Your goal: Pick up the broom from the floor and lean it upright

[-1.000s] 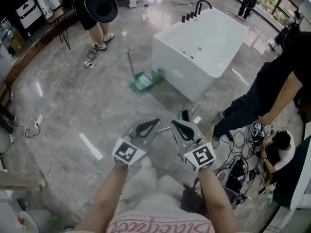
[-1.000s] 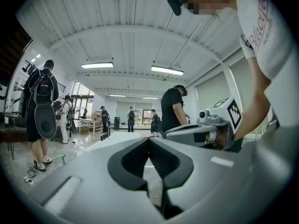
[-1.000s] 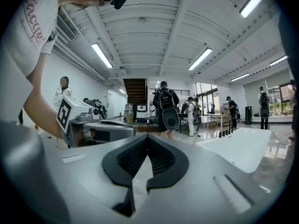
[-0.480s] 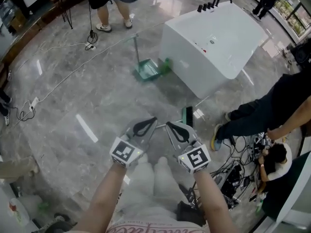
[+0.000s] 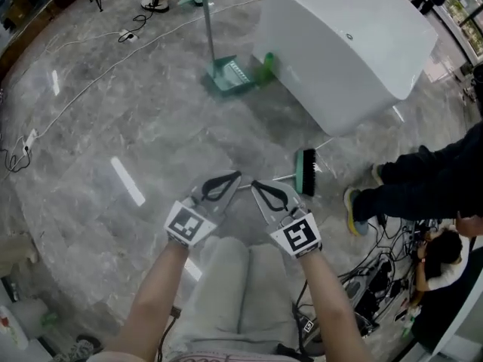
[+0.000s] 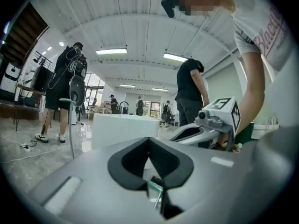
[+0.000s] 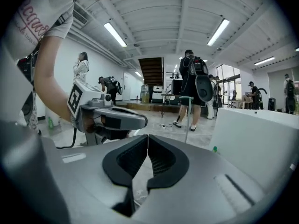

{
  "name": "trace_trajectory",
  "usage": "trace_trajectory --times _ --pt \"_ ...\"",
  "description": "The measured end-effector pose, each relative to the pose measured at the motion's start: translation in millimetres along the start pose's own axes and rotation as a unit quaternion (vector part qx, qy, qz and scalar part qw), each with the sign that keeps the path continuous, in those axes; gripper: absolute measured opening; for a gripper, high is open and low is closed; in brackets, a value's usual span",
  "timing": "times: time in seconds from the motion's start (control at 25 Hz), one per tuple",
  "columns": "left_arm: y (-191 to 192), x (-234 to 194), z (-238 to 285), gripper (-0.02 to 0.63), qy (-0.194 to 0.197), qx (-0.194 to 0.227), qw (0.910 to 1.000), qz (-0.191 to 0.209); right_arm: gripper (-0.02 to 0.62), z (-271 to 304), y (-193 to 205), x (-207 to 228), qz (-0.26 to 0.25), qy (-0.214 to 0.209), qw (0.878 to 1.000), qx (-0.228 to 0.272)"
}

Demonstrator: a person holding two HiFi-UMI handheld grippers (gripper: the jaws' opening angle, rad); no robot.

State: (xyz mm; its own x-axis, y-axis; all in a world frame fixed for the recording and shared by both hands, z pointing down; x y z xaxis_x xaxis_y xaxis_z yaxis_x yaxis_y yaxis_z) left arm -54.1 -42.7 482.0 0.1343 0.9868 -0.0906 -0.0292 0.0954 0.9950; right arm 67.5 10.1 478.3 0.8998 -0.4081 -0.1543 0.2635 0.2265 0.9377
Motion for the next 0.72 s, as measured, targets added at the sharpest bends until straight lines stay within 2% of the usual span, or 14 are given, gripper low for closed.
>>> trace_trajectory --times 0.2,0.32,0.44,0.6,0.68,0.72 --pt "94.9 -20.7 10.7 0.0 0.017 -0.021 0.9996 -0.012 0.006 45.0 97.5 -5.9 -0.016 -0.032 0.999 -0.038" --pt "148.3 -41.6 17.2 0.0 0.008 -0.019 0.9996 -0.017 0.009 75.5 144.9 -7.2 -0.033 -0.051 0.997 -0.054" --pt "192.5 -60.9 25.2 0.0 -0.004 0.0 0.9996 -0.029 0.03 104.6 199.3 -9.3 -0.073 -0.105 0.988 -0.084" --pt "232.5 -81.2 32.2 0.0 0.002 -0.011 0.9998 -0.016 0.122 142.8 264.9 -20.0 -0.124 -0.185 0.963 -0.154" --pt "249.0 -86.7 31.2 0.0 0.004 -0.018 0.9998 -0.011 0.149 158.2 293.4 -32.7 -0.157 -0.227 0.941 -0.197" --pt "254.0 -89.2 28.6 0.0 0.0 -0.02 0.9997 -0.012 0.166 164.9 306.8 -40.8 -0.182 -0.248 0.926 -0.218"
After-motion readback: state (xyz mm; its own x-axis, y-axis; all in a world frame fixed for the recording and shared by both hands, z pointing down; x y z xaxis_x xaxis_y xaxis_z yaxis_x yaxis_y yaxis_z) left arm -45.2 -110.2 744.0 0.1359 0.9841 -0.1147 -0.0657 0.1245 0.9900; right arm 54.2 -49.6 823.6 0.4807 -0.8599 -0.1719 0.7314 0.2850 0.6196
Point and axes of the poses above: the fingertips, and each gripper's own axes: z forward along the fingers, x to its right, y out of its underside, the point moved 7 cm from there along -z, backward along the fingers, and after that the axes turned 15 degrees about y, right-handed, at the moved point
